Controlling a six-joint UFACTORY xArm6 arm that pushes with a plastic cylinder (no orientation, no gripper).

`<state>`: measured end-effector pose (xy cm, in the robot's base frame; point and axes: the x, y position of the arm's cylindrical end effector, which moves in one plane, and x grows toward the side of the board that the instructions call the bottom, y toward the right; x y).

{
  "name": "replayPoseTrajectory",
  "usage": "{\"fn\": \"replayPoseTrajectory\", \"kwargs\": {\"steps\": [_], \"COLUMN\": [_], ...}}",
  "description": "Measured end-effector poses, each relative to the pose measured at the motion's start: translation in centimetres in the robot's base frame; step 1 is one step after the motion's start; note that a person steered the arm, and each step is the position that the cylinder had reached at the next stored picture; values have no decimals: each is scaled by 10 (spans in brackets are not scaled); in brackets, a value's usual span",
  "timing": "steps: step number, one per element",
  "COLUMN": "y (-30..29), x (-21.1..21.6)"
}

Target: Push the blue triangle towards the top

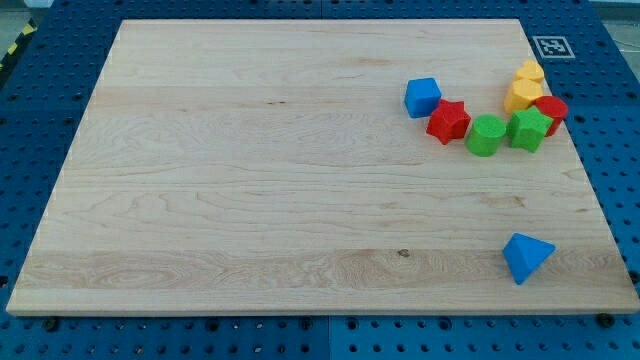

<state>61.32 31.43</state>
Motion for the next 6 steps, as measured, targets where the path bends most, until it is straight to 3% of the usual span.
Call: {"fn": "replayPoseTrajectory", "kwargs": {"steps": [1,4,5,6], "y": [-50,-286,-292,-252], "x": [4,-95,-87,-47]}}
